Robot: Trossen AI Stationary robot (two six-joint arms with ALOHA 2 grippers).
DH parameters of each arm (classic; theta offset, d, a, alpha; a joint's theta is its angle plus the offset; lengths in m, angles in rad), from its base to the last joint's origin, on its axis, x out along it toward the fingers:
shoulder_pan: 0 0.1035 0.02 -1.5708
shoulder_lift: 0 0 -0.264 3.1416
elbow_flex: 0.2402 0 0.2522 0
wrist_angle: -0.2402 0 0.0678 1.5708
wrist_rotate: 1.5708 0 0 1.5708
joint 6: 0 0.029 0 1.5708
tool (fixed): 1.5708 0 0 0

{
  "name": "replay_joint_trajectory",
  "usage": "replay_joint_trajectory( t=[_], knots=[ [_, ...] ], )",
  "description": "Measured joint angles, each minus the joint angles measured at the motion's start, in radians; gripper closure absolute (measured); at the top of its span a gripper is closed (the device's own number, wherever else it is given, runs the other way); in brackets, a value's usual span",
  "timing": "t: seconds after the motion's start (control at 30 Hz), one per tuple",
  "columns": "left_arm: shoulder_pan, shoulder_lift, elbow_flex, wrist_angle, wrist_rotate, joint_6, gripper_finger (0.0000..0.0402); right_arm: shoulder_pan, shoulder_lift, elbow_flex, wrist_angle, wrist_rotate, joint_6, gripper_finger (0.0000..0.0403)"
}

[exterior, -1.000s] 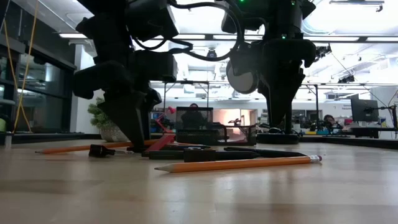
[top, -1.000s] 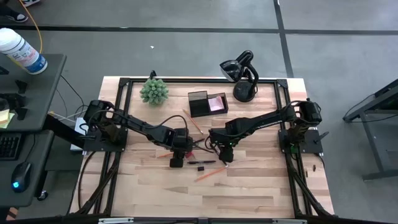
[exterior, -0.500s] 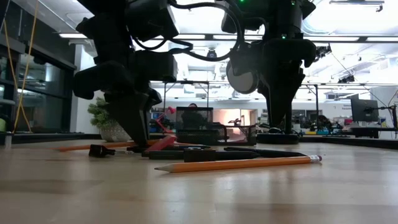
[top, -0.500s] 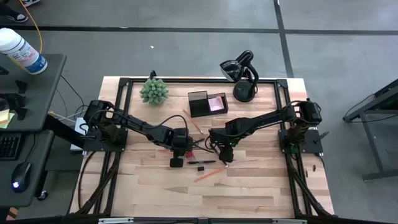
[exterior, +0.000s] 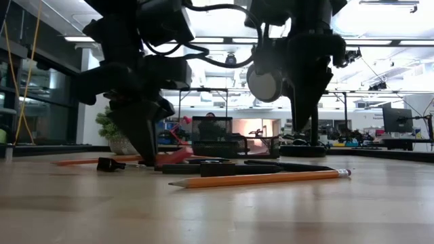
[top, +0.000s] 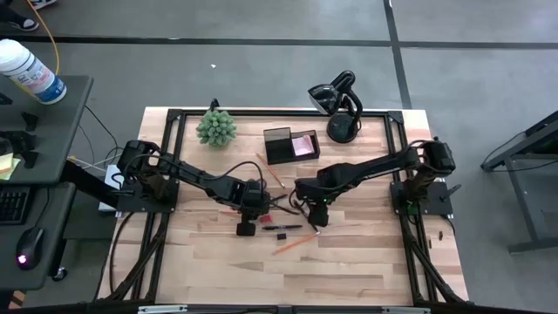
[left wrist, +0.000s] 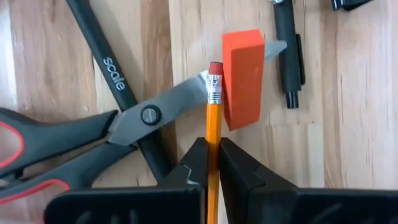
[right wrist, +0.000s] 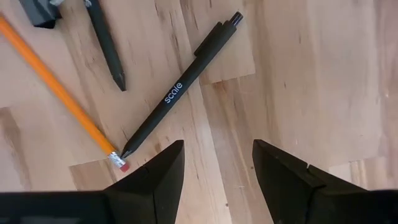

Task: Pick and place office supplies into organizer
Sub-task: Put the middle orange pencil into the black desk organizer

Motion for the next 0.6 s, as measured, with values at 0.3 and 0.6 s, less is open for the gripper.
replay_joint_trajectory(
  t=[0.3,0.6],
  knots=[
    [0.0,-0.031,0.02,-0.049,0.002,0.001,0.0399,0.0,-0.059,0.0,-0.015,0.035,0.003,0.0219],
    [0.0,-0.06,0.153,-0.132,-0.039,0.082,0.04,0.0,-0.138,0.0,-0.078,0.035,0.004,0.0219]
  ],
)
